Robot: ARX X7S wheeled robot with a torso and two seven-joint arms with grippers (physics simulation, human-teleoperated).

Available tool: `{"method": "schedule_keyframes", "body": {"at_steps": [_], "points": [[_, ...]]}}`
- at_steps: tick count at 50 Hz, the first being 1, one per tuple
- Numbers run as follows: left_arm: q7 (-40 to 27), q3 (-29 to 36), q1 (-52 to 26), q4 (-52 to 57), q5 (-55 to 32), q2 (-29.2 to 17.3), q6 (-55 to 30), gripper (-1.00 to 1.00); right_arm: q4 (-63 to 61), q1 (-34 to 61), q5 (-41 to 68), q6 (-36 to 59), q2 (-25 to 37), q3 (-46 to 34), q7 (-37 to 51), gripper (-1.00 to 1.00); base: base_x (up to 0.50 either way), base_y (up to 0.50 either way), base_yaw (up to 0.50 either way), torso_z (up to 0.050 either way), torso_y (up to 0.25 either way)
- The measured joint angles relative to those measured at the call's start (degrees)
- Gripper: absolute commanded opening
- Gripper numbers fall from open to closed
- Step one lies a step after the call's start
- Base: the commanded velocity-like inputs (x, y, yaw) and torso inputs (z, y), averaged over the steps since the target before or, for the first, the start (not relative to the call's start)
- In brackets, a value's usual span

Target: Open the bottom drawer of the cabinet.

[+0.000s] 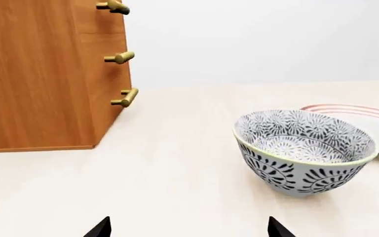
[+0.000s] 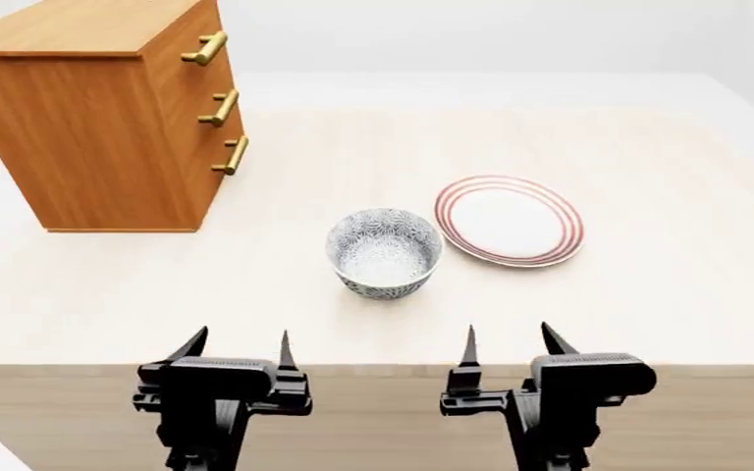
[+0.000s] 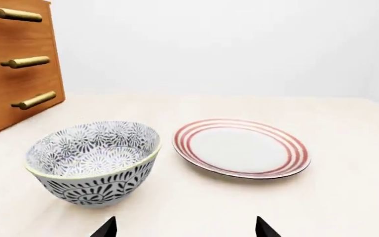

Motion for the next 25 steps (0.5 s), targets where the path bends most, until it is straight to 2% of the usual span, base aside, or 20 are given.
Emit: {"method": "schedule_keyframes", "body": {"at_steps": [9, 25], "points": [[-0.2, 0.5, -1.7, 6.7, -1.1, -1.4, -6.6, 1.00, -7.4, 1.1, 1.2, 6.7, 1.2, -0.2, 0.7, 1.00, 0.50, 0.00, 0.00, 0.000, 0.000], [-0.8, 0.7, -3.1, 7.7, -2.2, -2.4, -9.1, 1.00, -9.6, 1.9, 2.4, 9.5, 2.1, -1.0, 1.5, 1.00, 0.45, 0.00, 0.00, 0.000, 0.000]]}}
